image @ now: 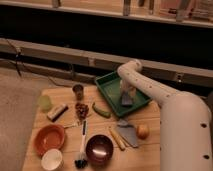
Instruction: Wipe tray with sponge
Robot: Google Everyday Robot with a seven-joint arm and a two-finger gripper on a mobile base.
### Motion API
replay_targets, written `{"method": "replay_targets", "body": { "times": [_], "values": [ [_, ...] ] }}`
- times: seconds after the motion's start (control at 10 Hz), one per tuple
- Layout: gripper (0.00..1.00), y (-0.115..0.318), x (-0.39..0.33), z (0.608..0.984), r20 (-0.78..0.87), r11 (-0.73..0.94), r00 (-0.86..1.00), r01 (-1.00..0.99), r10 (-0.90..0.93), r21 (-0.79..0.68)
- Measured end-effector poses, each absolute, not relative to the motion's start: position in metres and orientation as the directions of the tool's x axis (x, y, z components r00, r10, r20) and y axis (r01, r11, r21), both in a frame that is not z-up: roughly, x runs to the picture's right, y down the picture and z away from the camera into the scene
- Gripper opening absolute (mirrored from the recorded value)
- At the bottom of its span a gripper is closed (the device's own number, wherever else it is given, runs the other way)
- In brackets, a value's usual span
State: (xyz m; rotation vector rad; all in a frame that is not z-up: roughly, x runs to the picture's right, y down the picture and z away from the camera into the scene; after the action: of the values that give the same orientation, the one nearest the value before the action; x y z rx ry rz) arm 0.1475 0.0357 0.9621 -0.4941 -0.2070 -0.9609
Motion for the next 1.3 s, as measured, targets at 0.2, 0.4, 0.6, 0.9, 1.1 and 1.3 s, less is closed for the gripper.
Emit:
{"method": "replay_targets", "body": {
  "times": [0.2, 0.4, 0.6, 0.9, 1.1, 1.3],
  "values": [
    [0.0, 0.036, 0.117, 0.966, 0.408, 0.436, 0.517, 0.855, -0.752, -0.281],
    [0.0, 0.036, 0.105, 0.967, 0.423, 0.408, 0.483, 0.875, -0.767, -0.259],
    [0.0, 0.036, 0.096, 0.967, 0.433, 0.389, 0.458, 0.889, -0.776, -0.243],
    [0.0, 0.032, 0.117, 0.961, 0.413, 0.408, 0.486, 0.873, -0.77, -0.266],
    [0.0, 0.03, 0.154, 0.955, 0.385, 0.44, 0.527, 0.848, -0.758, -0.296],
    [0.0, 0.029, 0.184, 0.949, 0.361, 0.468, 0.566, 0.821, -0.742, -0.327]
  ]
}}
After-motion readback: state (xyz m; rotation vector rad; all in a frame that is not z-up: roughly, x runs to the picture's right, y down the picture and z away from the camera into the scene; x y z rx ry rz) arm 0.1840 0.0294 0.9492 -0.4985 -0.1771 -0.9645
